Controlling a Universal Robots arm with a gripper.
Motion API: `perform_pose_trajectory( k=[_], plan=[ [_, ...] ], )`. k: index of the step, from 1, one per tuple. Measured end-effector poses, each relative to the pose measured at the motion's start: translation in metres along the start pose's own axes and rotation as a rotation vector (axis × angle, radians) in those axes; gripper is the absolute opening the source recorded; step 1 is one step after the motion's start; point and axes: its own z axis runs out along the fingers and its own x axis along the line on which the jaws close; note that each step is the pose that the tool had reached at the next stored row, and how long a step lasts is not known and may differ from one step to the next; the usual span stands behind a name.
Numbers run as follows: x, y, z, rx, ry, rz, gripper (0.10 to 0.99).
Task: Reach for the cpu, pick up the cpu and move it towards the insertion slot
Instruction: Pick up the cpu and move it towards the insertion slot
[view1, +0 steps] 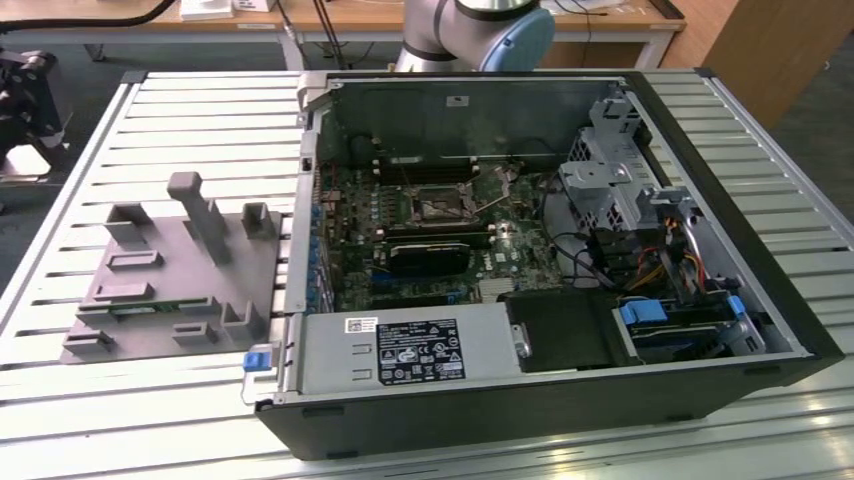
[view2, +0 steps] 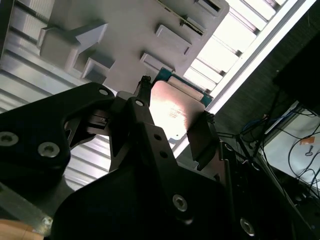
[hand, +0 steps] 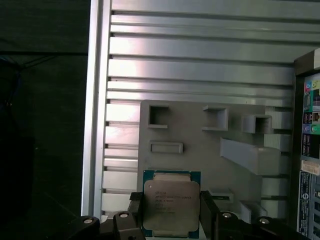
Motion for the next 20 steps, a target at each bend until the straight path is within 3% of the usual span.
perform_pose_trajectory(
  k=[9, 20],
  plan=[
    [0.0000, 0.0006, -0.0154, 0.003, 0.0000, 0.000, 0.541],
    [-0.0098, 0.0004, -0.0164, 0.003, 0.0000, 0.000, 0.541]
  ],
)
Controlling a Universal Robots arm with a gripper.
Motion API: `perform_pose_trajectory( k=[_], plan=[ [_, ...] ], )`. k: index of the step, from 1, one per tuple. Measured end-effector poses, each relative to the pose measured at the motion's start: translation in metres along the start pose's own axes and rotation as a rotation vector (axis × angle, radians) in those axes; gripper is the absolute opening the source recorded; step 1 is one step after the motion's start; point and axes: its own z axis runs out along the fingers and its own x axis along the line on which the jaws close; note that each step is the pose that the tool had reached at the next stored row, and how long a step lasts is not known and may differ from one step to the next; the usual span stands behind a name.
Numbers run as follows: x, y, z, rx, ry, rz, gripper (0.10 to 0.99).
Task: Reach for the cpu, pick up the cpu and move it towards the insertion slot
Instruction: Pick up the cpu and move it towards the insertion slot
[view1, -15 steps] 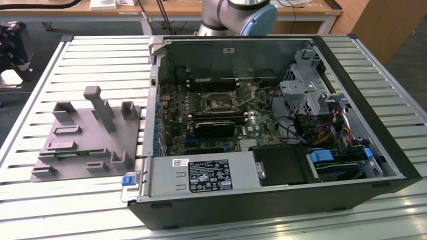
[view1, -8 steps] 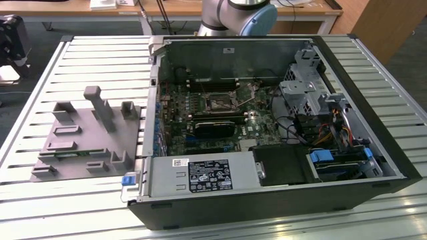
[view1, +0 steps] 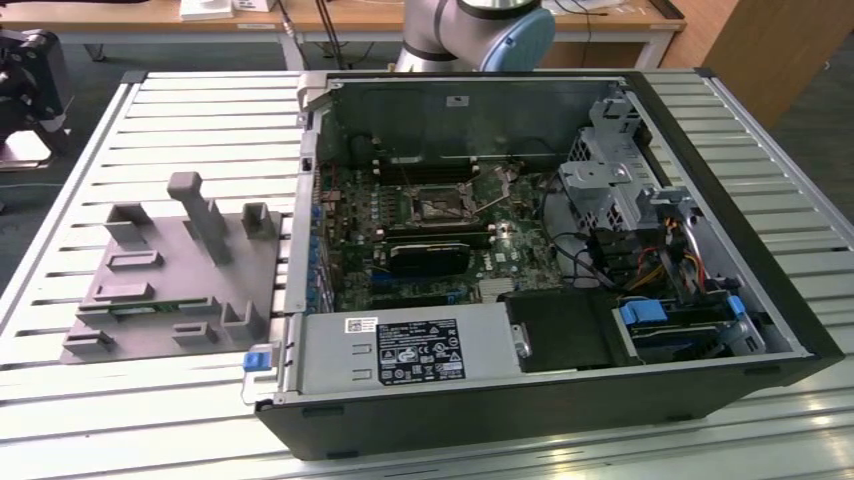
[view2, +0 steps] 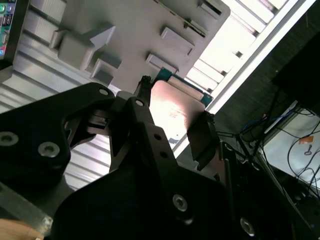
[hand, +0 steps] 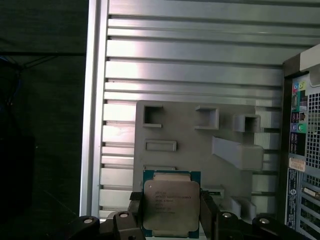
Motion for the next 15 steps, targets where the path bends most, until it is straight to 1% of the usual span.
perform_pose_trajectory(
  k=[3, 6, 10, 15],
  plan=[
    [-0.0003, 0.0000, -0.0002, 0.000, 0.0001, 0.000, 0.541],
    [-0.0004, 0.0001, -0.0038, 0.000, 0.0001, 0.000, 0.541],
    [-0.0004, 0.0002, -0.0129, 0.000, -0.0001, 0.000, 0.541],
    [-0.0004, 0.0003, -0.0260, 0.000, 0.0001, 0.000, 0.541]
  ],
)
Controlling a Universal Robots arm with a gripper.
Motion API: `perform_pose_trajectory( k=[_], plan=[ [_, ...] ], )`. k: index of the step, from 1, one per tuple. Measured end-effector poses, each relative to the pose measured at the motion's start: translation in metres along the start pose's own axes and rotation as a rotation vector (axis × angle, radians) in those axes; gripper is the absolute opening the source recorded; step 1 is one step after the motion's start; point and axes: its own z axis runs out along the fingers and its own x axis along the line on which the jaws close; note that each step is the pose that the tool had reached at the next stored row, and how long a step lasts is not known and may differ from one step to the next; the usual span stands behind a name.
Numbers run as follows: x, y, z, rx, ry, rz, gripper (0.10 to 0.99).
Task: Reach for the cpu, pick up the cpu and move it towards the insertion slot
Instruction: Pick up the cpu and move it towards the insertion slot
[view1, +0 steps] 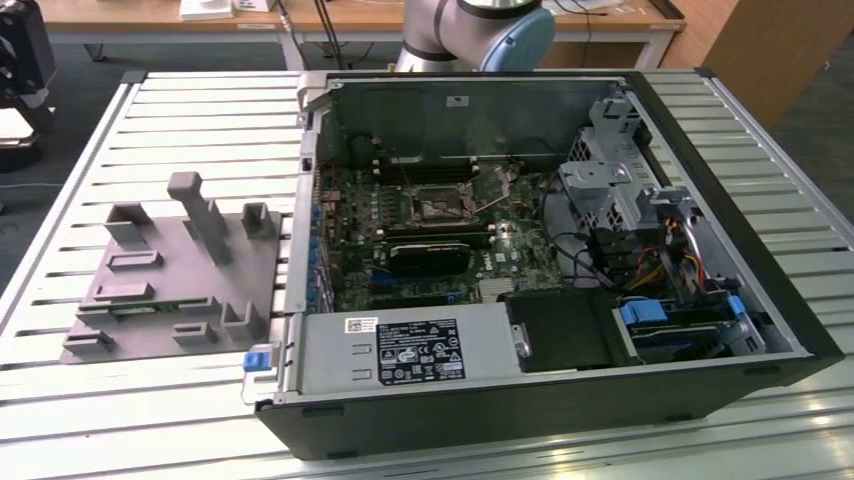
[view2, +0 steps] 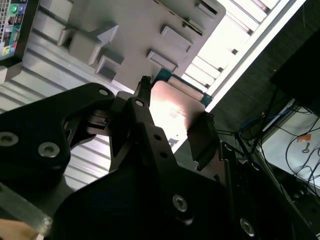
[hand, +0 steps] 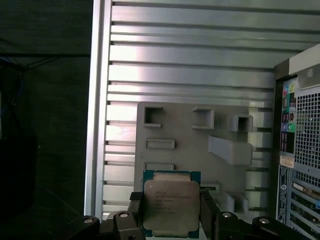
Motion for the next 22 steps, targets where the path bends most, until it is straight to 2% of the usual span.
perform_pose_trajectory(
  k=[5, 18, 22],
  plan=[
    [-0.0042, 0.0000, -0.0006, 0.000, -0.0002, 0.001, 0.541],
    [-0.0324, -0.0007, -0.0007, 0.000, -0.0002, 0.002, 0.541],
    [-0.0436, -0.0010, -0.0006, 0.000, -0.0003, 0.002, 0.541]
  ],
)
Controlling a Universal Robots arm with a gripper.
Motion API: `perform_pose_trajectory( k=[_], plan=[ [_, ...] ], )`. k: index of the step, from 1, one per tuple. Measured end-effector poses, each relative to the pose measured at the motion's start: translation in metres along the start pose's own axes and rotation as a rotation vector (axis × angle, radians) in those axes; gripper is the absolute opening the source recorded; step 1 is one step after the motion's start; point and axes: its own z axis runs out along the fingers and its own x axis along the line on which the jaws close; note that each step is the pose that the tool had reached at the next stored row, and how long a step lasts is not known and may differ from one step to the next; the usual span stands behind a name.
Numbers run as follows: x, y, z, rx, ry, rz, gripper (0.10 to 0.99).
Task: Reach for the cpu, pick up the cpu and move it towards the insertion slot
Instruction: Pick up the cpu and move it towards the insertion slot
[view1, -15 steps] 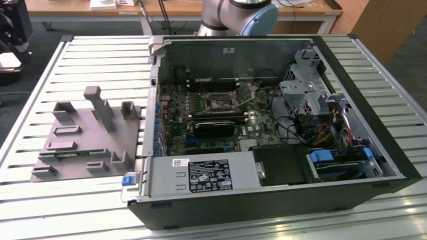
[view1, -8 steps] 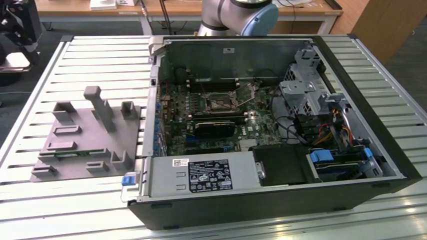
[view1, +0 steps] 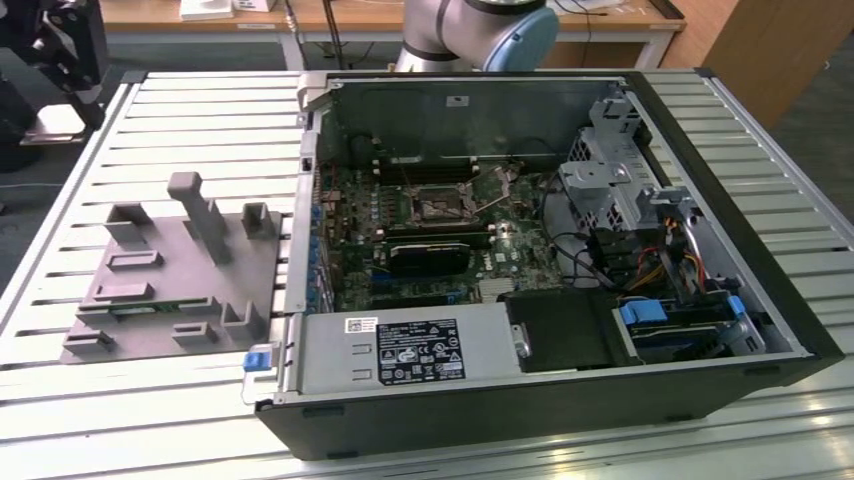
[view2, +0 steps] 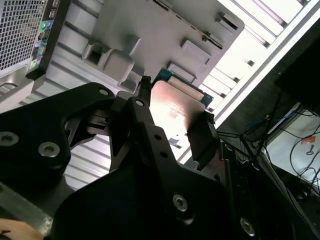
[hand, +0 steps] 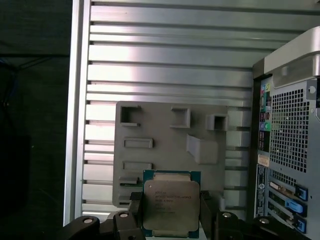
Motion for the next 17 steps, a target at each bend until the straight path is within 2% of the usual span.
perform_pose_trajectory(
  k=[17],
  plan=[
    [-0.0412, -0.0010, -0.0001, 0.000, 0.0001, 0.000, 0.541]
  ],
)
